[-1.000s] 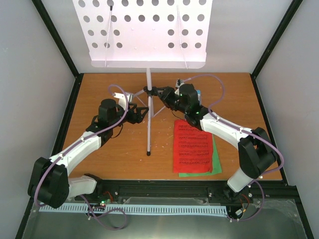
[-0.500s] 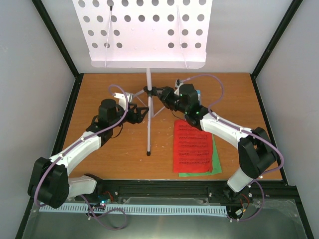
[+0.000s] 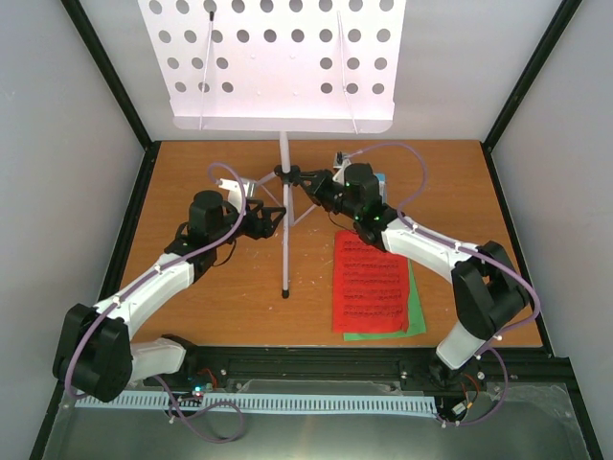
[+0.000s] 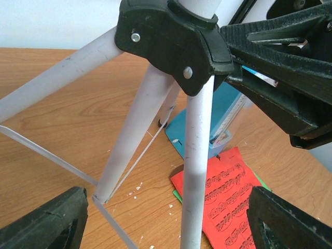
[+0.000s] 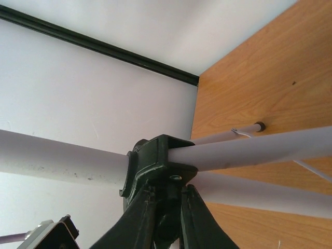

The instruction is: Pack up the instrument practice props

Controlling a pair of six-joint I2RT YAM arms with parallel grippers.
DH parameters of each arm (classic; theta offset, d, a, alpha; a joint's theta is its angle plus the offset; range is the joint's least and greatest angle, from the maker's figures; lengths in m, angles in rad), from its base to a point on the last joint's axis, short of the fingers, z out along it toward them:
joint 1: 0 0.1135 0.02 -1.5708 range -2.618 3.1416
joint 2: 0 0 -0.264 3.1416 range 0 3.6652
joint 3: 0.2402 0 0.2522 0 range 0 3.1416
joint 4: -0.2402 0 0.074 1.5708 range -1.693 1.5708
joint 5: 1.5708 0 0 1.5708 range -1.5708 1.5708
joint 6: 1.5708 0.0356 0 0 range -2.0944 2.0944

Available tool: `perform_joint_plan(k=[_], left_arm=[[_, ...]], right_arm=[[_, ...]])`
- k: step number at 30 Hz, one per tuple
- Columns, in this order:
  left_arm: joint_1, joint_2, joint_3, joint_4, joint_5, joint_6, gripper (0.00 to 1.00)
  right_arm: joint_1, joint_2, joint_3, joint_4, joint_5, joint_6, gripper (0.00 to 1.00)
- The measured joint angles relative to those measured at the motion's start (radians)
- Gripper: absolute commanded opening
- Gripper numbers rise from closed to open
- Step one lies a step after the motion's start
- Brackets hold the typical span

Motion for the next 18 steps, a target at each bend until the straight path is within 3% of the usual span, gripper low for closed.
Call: perform_joint_plan(k=[5,11,18], left_arm=[[0.000,0.002,0.000,-0.002,0.024,-0.013,0.85],[0.000,0.023,0.000,0.018,0.073,-0.064,0.85],[0.000,0.046,0.000,0.034,0.117,-0.101,0.85]], right_arm=[[0.000,-0.002,-0.056,0.106,0.004,-0.068,0.08],[0.000,-0.006,-0.116,0.227,-0.003,-0.304,0.14],[0.000,-0.020,-0.125,0.196,-0.042,-0.634,0.56]])
